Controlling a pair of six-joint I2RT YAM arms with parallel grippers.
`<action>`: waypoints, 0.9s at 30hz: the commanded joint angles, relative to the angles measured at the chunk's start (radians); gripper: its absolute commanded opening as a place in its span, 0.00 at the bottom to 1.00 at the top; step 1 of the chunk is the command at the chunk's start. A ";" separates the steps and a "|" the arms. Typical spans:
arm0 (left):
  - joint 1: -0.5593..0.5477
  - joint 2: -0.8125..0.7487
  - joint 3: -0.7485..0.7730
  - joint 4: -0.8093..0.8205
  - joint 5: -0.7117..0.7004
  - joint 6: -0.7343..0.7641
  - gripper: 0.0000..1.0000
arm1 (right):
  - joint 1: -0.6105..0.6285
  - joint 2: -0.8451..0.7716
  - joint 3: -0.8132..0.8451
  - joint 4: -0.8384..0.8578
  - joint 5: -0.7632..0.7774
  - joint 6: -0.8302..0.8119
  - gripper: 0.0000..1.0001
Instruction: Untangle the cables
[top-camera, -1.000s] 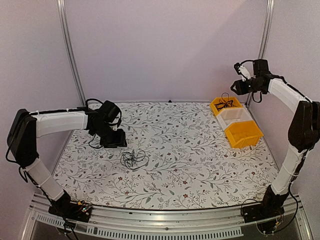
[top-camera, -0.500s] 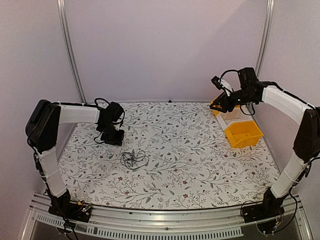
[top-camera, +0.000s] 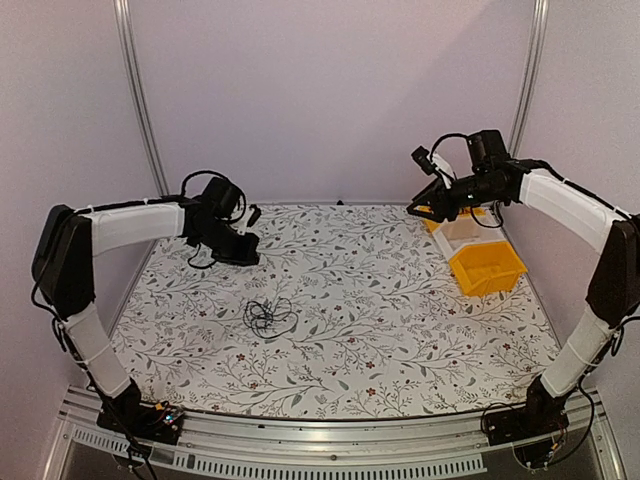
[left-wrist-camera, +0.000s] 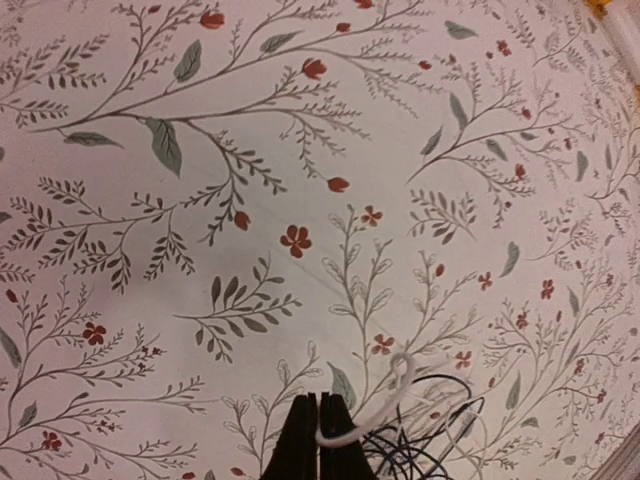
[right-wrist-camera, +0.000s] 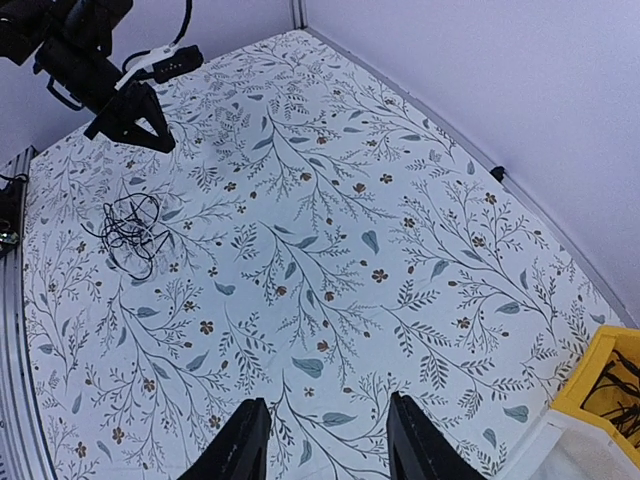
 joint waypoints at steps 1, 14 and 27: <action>-0.051 -0.157 0.062 0.162 0.183 -0.060 0.00 | 0.096 -0.008 0.052 0.068 -0.082 0.069 0.45; -0.238 -0.233 0.175 0.288 0.265 -0.055 0.00 | 0.330 0.183 0.336 0.120 -0.164 0.178 0.59; -0.294 -0.261 0.141 0.287 0.221 -0.066 0.00 | 0.343 0.151 0.314 0.094 -0.145 0.222 0.58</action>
